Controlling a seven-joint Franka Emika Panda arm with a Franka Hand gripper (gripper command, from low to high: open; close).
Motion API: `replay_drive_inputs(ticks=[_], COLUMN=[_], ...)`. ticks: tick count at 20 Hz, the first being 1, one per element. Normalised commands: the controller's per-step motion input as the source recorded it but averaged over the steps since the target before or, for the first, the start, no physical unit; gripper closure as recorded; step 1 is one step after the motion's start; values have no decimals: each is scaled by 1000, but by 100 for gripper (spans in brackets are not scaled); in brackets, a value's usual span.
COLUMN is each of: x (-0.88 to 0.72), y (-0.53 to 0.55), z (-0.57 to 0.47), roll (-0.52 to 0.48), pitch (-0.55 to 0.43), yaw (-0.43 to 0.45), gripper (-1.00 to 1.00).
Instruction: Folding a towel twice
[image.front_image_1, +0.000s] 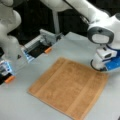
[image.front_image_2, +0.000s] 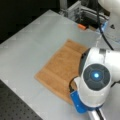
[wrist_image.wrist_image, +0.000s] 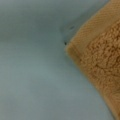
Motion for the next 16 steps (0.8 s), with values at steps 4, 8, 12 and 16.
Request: replay_drive_inputs(ticks=[4,8,12,16], x=[250,218,214,207], y=[113,57,77,77], z=[-65,-47,-1,-8], roll=[-412,-376,-336,-302], pitch=[38,47,40,8], yaw=[-56,10,36,190], gripper=[-100,-100,-100,-100])
